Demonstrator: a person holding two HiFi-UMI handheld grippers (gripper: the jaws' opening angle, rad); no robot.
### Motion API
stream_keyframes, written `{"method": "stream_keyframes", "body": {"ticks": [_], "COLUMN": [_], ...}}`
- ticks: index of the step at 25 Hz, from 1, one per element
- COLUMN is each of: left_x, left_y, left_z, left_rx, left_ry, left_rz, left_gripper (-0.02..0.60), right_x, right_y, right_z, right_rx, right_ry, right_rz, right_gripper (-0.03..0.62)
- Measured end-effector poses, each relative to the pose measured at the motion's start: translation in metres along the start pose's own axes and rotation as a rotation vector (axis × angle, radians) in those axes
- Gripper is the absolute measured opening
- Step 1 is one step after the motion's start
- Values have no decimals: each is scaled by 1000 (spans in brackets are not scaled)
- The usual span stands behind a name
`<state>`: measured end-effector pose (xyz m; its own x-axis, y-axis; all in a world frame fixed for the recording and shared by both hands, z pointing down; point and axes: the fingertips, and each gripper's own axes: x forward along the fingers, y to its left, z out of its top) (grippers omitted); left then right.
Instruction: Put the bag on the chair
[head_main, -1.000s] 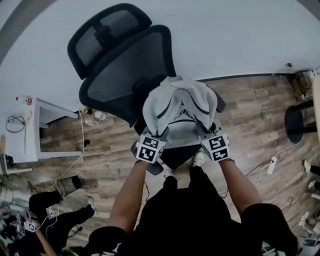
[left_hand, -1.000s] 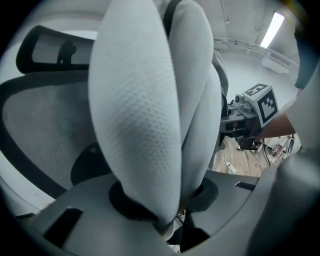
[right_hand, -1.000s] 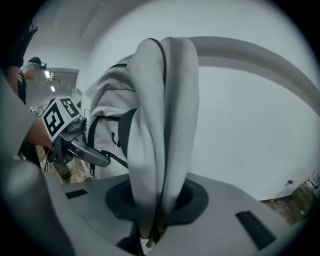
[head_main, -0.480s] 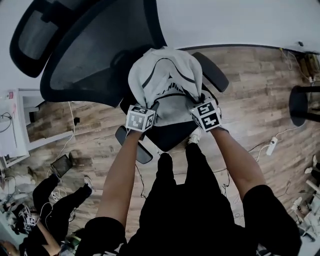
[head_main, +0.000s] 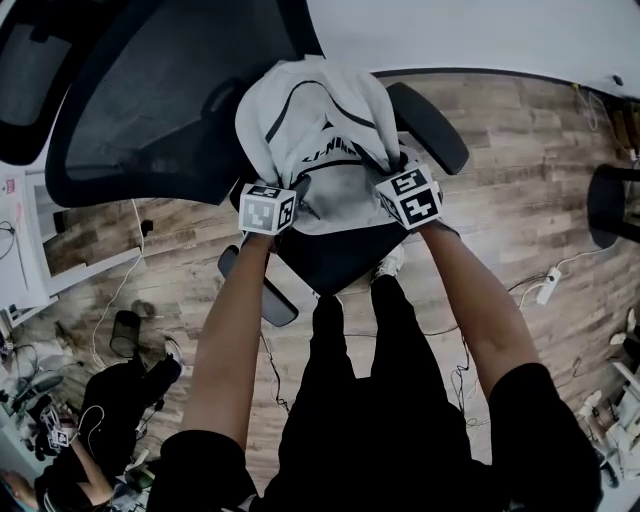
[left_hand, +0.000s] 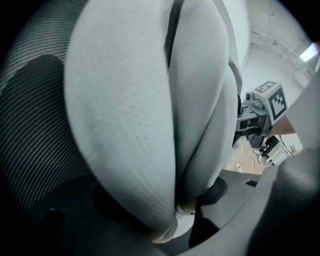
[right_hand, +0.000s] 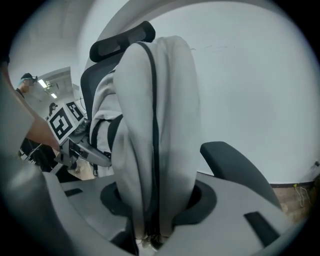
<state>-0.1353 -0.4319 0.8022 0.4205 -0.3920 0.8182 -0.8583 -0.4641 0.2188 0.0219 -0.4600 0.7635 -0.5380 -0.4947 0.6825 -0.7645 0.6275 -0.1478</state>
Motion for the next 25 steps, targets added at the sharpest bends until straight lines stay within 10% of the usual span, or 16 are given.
{"method": "stream_keyframes", "body": {"ticks": [7, 14, 25], "left_x": [-22, -74, -154], "left_y": [11, -27, -73], "left_z": [-9, -40, -41], "left_rx": [-87, -84, -79], "left_ry": [-151, -206, -305], "left_rz": [39, 75, 96], "left_gripper": [454, 460, 459], "right_x": [-8, -66, -142], "right_y": [-15, 12, 66], "right_z": [-8, -49, -9], "right_rx": [42, 43, 74], "right_ry": [27, 16, -121], "right_rz": [-55, -122, -143], "right_gripper": [359, 410, 408]}}
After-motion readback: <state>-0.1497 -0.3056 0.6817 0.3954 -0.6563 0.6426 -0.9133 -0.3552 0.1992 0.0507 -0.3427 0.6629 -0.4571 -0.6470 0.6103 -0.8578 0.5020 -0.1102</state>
